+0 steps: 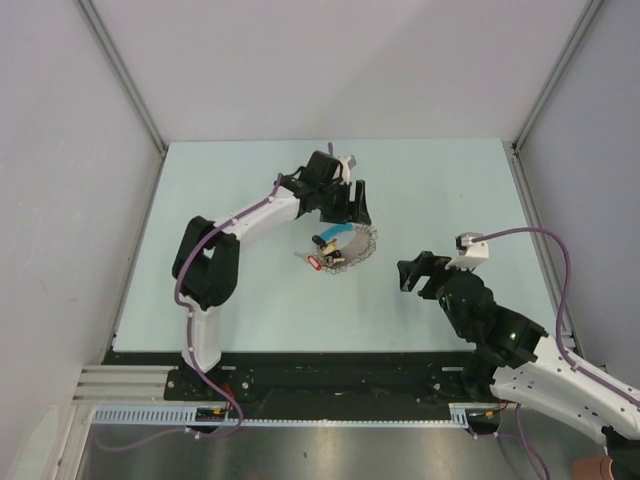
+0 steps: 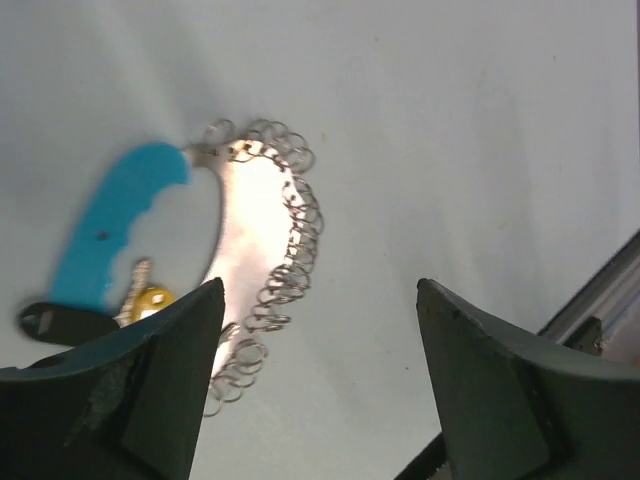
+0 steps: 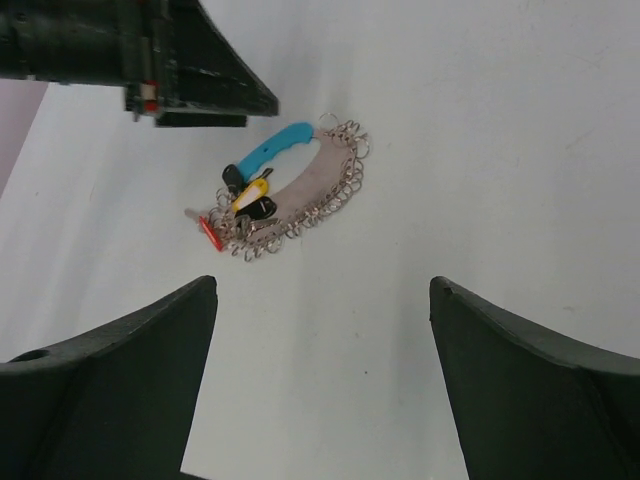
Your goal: Remove the keys from the keyring
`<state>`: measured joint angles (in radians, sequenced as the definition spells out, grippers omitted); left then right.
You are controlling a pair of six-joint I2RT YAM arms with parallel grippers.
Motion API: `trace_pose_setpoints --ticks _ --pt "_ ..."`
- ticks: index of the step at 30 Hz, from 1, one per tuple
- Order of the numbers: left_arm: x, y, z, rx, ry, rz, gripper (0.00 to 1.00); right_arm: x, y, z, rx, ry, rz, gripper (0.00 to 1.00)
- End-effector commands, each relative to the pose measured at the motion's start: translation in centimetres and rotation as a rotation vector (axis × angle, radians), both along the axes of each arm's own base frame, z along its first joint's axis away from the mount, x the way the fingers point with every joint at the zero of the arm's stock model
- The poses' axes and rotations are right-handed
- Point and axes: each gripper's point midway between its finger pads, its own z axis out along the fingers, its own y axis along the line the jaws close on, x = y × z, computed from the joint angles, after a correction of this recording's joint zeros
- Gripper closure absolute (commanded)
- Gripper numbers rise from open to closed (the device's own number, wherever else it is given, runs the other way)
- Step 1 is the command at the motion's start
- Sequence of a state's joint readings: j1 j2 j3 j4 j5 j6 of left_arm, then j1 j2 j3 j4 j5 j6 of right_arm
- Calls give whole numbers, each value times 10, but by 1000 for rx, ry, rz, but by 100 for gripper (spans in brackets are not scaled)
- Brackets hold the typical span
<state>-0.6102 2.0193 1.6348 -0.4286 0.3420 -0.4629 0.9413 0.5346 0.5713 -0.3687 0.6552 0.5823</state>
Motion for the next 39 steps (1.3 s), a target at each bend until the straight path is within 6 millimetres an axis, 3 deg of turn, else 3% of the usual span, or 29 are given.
trace_pose_setpoints --ticks 1,3,4,5,6,8,9,12,14,15,16,18,21,22,24,25,27,30,34,39 --pt "30 63 55 42 -131 174 16 23 -1 7 128 -12 -133 11" --pt "34 96 69 85 -181 273 9 34 4 -3 164 33 -167 12" --pt "32 118 56 113 -160 316 3 41 6 -7 223 71 -170 12" --pt "27 128 70 98 -190 337 0 50 14 -24 204 117 -157 13" --pt "25 145 56 113 -181 364 0 60 21 -22 237 112 -137 14" --pt "17 159 48 119 -181 376 0 76 25 -50 247 219 -131 18" --pt "9 171 36 130 -152 389 0 83 28 -53 275 233 -122 21" --pt "-14 184 25 117 -112 384 0 99 38 -66 317 272 -88 30" --pt "-21 186 28 99 -137 376 0 106 49 -71 265 246 -8 31" --pt "-31 190 20 104 -131 372 0 113 56 -73 255 231 24 32" --pt "-35 191 29 88 -159 370 0 113 62 -75 247 234 69 31" --pt "-45 192 28 85 -161 358 0 119 65 -76 193 190 128 30" --pt "-56 190 33 57 -178 324 1 125 72 -95 141 210 164 30" --pt "-58 190 34 55 -187 318 0 127 73 -108 122 237 164 30" --pt "-59 194 34 65 -202 330 0 135 77 -113 119 230 162 31" --pt "-58 194 36 62 -203 330 0 138 76 -128 99 252 149 32" --pt "-56 191 42 50 -211 315 0 147 76 -131 85 221 133 36" --pt "-54 189 48 15 -215 316 0 148 87 -137 70 212 175 37" --pt "-54 188 48 -31 -201 313 0 135 108 -145 39 232 223 37" --pt "-53 190 48 -40 -193 317 0 129 113 -165 -58 250 155 37"
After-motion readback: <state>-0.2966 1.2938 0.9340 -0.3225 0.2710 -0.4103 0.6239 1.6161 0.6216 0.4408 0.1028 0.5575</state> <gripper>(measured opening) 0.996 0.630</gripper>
